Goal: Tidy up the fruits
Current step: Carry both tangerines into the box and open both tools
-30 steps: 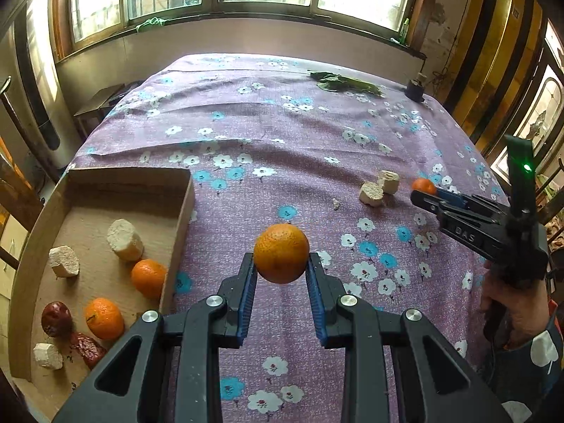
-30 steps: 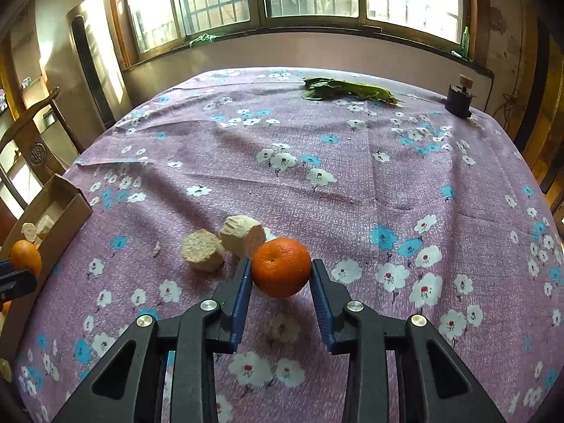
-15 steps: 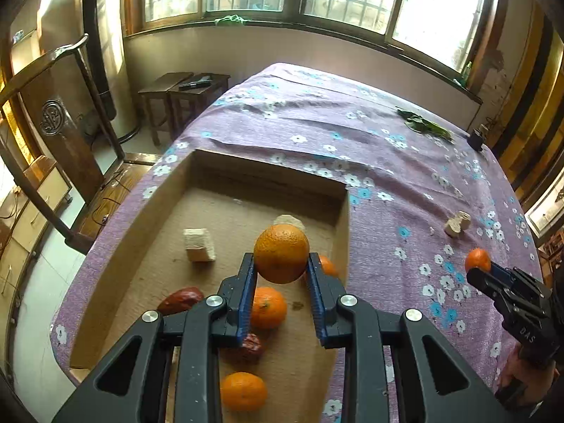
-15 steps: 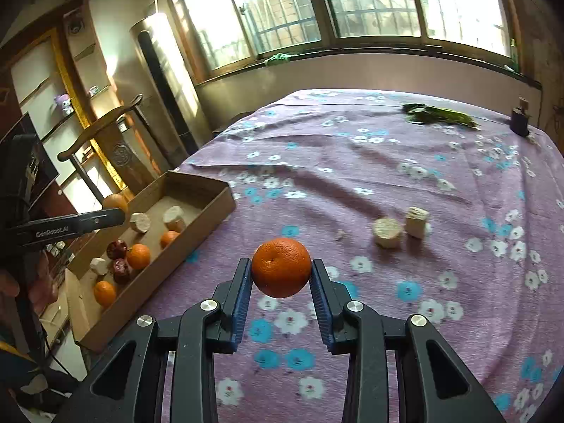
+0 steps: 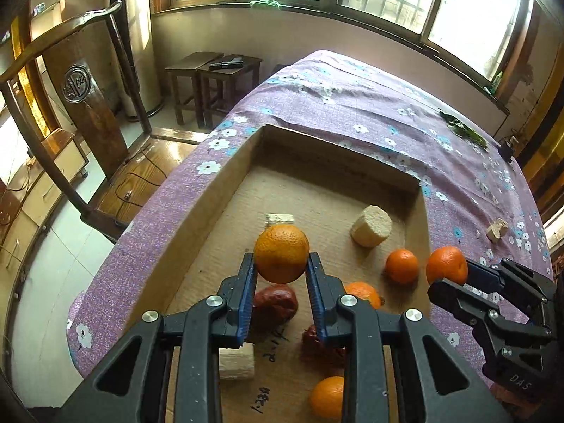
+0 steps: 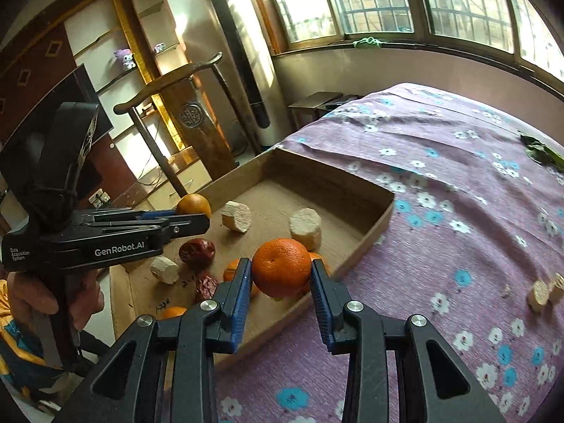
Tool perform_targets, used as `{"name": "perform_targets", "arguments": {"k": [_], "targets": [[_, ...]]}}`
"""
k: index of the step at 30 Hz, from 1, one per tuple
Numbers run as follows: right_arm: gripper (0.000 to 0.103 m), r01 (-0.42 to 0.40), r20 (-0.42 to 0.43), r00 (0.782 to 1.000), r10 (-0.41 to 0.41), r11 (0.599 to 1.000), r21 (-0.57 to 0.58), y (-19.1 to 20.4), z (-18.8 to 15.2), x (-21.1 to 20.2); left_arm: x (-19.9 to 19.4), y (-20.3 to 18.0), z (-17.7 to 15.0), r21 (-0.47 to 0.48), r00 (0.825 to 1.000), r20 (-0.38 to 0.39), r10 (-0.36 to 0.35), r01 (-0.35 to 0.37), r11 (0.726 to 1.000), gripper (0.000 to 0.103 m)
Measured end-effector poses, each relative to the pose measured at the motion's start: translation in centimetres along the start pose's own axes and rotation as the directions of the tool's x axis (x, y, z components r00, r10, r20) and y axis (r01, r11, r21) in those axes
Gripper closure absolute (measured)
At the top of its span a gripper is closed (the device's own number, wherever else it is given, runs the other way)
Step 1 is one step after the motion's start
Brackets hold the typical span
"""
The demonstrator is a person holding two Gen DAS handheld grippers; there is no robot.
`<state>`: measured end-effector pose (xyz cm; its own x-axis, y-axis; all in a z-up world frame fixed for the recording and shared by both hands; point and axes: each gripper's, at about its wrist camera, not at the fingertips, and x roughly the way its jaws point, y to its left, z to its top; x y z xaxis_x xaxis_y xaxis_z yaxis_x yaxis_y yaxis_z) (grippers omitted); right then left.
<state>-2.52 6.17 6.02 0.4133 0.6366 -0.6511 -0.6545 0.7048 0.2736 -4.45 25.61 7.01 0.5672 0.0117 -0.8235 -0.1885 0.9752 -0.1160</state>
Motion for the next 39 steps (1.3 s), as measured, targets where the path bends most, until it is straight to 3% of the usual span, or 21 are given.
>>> {"name": "perform_targets", "arguments": {"k": [5,12,19,21,23,25,26,27,28,31,34,39], "targets": [[0.066,-0.032,-0.045,0.999,0.030,0.999,-0.042,1.7,1.6,3.8,1.2,1.5,0.2,-0.017,0.999,-0.017,0.036,-0.037,0.999,0.076],[0.066,-0.017,-0.122,0.993,0.007,0.996,-0.084,2.3,2.7,8.7,2.7,2.0,0.4,-0.001,0.997,-0.049,0.061,-0.061,0.998,0.075],[0.065,0.001,-0.164,0.986,-0.017,0.995,-0.095,1.9,2.5,10.7,3.5,2.0,0.3,0.007,0.993,-0.082,0.083,-0.083,0.997,0.073],[0.065,0.001,-0.164,0.986,-0.018,0.995,-0.100,2.0,2.5,10.6,3.3,1.8,0.2,0.012,0.993,-0.076,0.086,-0.085,0.996,0.068],[0.065,-0.012,-0.164,0.986,-0.004,0.996,-0.094,2.0,2.4,10.3,3.0,1.5,0.0,0.012,0.995,-0.066,0.072,-0.072,0.997,0.052],[0.064,-0.011,-0.149,0.989,-0.003,0.995,-0.098,2.3,2.2,9.5,2.5,1.2,-0.2,0.012,0.997,-0.055,0.057,-0.057,0.998,0.045],[0.059,-0.009,-0.141,0.990,-0.005,0.995,-0.100,2.4,2.1,9.1,2.4,1.0,-0.2,0.013,0.997,-0.050,0.054,-0.053,0.999,0.042],[0.048,-0.001,-0.132,0.991,-0.012,0.995,-0.098,2.3,2.0,8.6,2.2,0.8,-0.3,0.014,0.997,-0.044,0.059,-0.059,0.998,0.041],[0.046,0.010,-0.122,0.992,-0.022,0.995,-0.095,2.3,1.8,8.1,2.0,0.6,-0.4,0.013,0.997,-0.036,0.064,-0.064,0.998,0.039],[0.045,0.021,-0.088,0.996,-0.027,0.997,-0.068,1.6,1.4,6.0,0.9,-0.3,-0.5,0.016,0.999,0.001,0.052,-0.052,0.999,0.038],[0.045,0.026,-0.038,0.999,-0.028,0.999,-0.038,0.7,0.6,3.1,-0.6,-1.9,-0.8,0.044,0.997,0.059,0.055,-0.058,0.997,0.031],[0.039,0.105,0.010,0.994,-0.105,0.994,0.010,-1.6,-1.5,-1.5,-2.1,-5.7,-1.0,0.089,0.993,0.115,0.023,-0.033,0.995,0.025]]}}
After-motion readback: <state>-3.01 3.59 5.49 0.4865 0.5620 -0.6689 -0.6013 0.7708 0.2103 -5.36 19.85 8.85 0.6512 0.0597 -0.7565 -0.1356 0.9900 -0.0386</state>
